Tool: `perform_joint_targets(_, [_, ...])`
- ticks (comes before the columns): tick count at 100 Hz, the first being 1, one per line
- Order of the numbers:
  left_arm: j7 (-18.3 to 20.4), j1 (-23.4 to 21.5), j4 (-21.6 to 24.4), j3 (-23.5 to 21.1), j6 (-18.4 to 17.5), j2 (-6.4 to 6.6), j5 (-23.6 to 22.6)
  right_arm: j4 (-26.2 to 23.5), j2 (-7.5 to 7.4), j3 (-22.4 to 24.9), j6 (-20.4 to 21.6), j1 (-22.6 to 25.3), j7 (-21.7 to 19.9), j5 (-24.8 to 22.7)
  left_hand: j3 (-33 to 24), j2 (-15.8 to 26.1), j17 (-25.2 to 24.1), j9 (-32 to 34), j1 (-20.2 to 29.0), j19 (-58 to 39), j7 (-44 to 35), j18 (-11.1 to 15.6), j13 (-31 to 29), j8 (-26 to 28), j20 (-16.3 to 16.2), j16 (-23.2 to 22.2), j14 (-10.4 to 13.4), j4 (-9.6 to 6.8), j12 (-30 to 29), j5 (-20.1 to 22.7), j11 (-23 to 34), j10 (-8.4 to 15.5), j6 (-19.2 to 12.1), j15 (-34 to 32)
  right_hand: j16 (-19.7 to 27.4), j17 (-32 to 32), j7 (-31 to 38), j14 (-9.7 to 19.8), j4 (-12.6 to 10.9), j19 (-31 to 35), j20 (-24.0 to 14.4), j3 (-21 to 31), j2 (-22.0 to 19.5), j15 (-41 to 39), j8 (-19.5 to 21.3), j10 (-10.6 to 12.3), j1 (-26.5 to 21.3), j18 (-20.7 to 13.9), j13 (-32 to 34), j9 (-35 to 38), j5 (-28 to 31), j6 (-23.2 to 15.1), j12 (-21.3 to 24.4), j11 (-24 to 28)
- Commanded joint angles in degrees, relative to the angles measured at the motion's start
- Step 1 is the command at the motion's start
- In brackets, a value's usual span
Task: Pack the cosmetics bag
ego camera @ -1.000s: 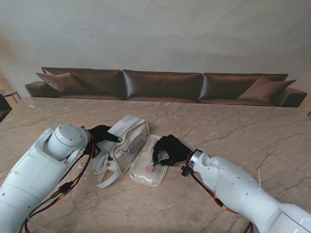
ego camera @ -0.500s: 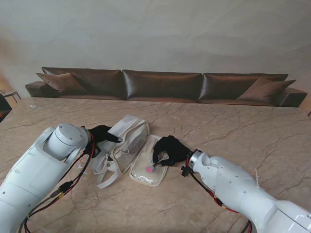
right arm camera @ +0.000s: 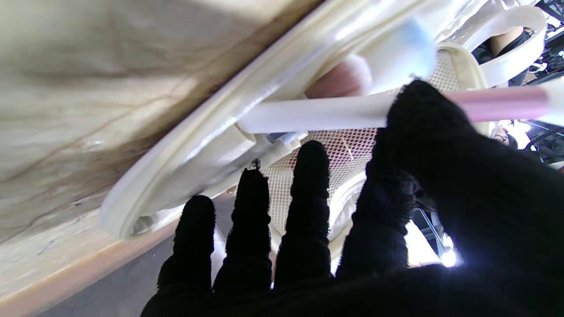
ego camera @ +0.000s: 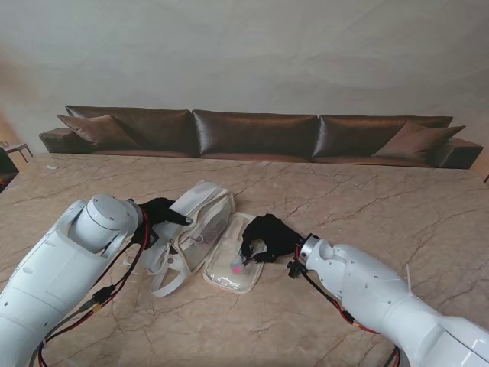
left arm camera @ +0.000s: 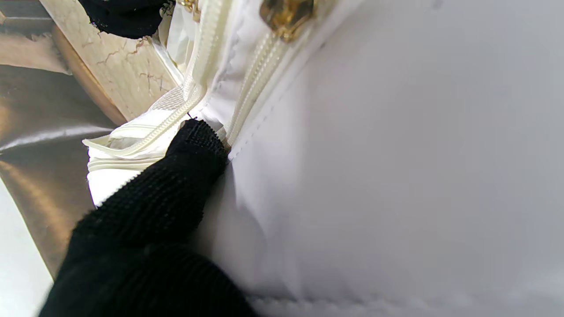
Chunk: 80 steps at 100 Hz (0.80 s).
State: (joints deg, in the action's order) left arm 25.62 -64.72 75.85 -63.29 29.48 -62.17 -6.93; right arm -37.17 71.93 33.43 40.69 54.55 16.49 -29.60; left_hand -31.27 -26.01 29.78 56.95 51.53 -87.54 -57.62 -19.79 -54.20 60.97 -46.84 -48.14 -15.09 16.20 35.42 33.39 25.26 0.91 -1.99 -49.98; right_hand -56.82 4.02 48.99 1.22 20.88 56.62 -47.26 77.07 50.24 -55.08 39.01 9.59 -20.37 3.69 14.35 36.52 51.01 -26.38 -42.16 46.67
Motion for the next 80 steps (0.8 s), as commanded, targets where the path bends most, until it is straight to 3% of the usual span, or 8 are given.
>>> perform_joint_targets(1, [0.17, -0.25, 0.36, -0.01, 0.08, -0.22, 0.24, 0.89, 0.38, -0.46, 0.21, -0.39, 0.39, -0.15, -3.25, 6.88, -0.15, -0.35, 5.2, 0.1, -5.25, -1.22, -0.12, 2.04, -1.3, -0.51, -0.56, -2.0, 0.59, 3.84, -0.01, 1.24, -9.52, 0.3, 0.54, 0.63, 4.3, 1.6, -2.27, -0.59, -1.01, 0.73, -2.38, -0.76, 2.8, 0.28, -1.25, -0.24, -0.99, -1.27, 3.5, -1.75, 0.44, 0.35])
perform_joint_targets(48, [-0.04, -0.61, 0.57, -0.27, 0.31, -0.22, 0.19, 3.84, 1.54, -2.58, 1.7, -1.99, 2.0, -0.41, -3.13, 6.97, -0.16, -0.27, 5.23, 0.11, -5.25, -1.22, -0.07, 2.01, -1.36, -0.51, -0.53, -2.02, 0.7, 3.8, 0.11, 1.29, -9.55, 0.3, 0.53, 0.6, 4.0, 1.77, -2.21, -0.64, -1.63, 0.88, -2.59, -0.68, 2.83, 0.46, -1.59, -0.22, -0.74, -1.19, 3.76, -2.58, 0.4, 0.34])
perform_joint_targets(63, [0.04, -0.7, 0.68, -0.39, 0.25, -0.18, 0.09, 3.36, 0.94, -4.05, 0.68, -2.63, 4.21, -3.49, -3.07, 6.94, -0.24, -0.28, 5.26, 0.17, -5.27, -1.24, -0.03, 2.02, -1.37, -0.52, -0.49, -2.03, 0.77, 3.77, 0.13, 1.32, -9.53, 0.3, 0.46, 0.56, 3.95, 1.64, -2.13, -0.55, -1.86, 0.78, -2.37, -0.81, 2.8, 0.39, -1.59, -0.18, -0.48, -0.9, 3.83, -2.71, 0.32, 0.48])
perform_joint_targets(80, [0.24, -0.76, 0.76, -0.44, -0.12, -0.12, 0.12, 0.48, -0.72, -5.06, -2.8, -2.96, 7.56, -8.58, -3.07, 6.95, -0.23, -0.25, 5.27, 0.18, -5.24, -1.23, -0.07, 2.0, -1.38, -0.52, -0.48, -2.04, 0.79, 3.79, 0.13, 1.29, -9.57, 0.29, 0.41, 0.54, 3.66, 1.49, -1.8, -0.34, -2.14, 0.52, -1.31, -0.91, 2.06, 0.51, -1.49, 0.11, 0.11, -0.15, 4.33, -3.31, 0.19, 0.71])
